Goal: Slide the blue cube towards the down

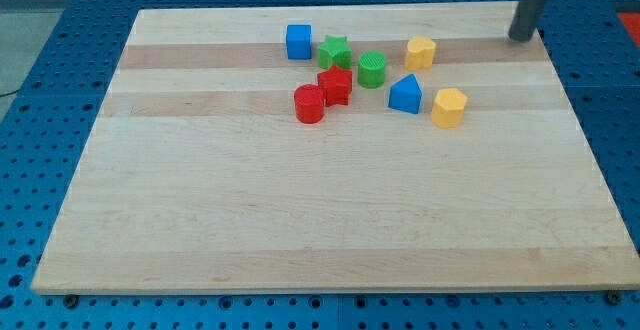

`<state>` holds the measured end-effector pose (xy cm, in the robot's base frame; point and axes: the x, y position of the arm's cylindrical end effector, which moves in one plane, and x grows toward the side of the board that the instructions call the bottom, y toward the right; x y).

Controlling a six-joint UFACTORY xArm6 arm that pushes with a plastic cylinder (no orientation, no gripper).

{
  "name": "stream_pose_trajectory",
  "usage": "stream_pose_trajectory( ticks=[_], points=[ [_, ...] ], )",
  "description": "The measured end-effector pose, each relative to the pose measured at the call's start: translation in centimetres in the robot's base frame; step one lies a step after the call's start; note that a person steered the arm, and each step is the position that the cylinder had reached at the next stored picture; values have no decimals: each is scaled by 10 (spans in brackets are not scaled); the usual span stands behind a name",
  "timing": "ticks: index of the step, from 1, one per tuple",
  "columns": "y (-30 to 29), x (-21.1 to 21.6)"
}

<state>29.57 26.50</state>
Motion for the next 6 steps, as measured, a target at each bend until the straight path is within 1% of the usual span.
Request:
stream_pose_trajectory(
  ticks=[1, 2, 3, 4, 6],
  points=[
    [-9, 40],
    [-43, 4],
    [-80, -49],
    [-159, -62],
    [-265, -61]
  ],
)
